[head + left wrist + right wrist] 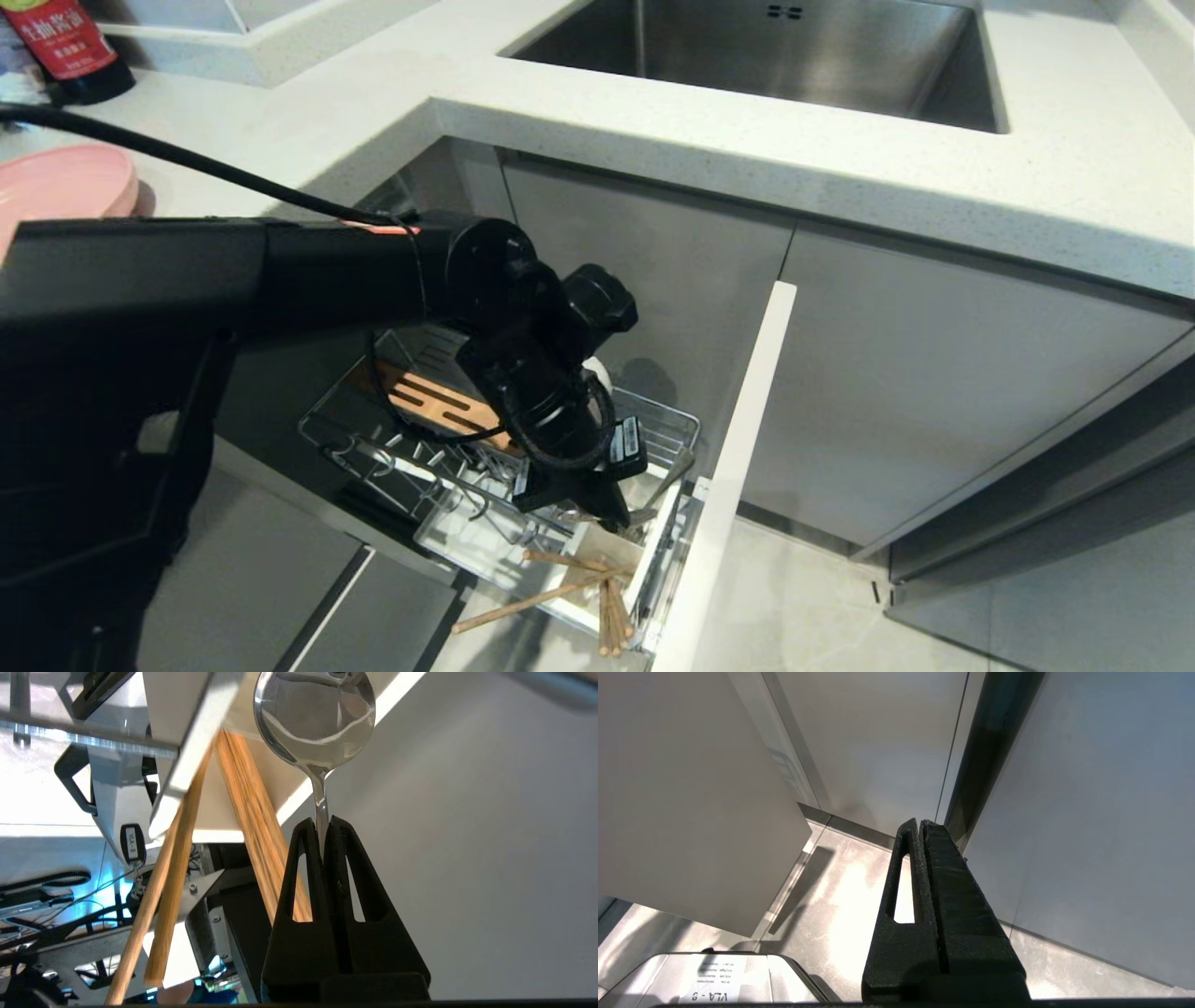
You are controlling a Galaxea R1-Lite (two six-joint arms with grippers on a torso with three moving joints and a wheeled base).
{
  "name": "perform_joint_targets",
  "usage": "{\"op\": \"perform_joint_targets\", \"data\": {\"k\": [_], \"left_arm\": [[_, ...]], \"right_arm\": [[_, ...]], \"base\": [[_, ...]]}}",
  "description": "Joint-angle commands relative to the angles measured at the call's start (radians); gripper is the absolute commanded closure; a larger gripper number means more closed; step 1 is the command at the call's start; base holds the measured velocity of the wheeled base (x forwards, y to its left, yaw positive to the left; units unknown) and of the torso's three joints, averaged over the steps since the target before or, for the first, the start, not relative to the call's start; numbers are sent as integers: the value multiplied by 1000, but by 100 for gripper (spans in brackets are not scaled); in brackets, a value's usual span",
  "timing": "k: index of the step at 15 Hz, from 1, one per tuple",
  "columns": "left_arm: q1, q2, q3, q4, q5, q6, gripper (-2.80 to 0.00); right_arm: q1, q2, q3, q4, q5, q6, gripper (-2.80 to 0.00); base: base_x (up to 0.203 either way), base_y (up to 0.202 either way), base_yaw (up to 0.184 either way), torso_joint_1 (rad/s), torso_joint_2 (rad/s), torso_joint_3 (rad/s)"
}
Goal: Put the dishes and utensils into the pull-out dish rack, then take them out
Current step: Pick up the spoon and place it in the cupboard
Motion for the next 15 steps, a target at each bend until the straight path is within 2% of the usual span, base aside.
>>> {"op": "perform_joint_targets", "data": {"k": [1, 15], "left_arm": [[5, 17, 0, -1, -1, -5, 0], [28, 63, -15, -31, -1, -5, 0]], "right_arm": [[0, 0, 0, -1, 0, 0, 0], [0, 0, 0, 1, 0, -1, 0]], "base": [[0, 0, 0, 0, 0, 0], [0, 0, 0, 0, 0, 0]]}}
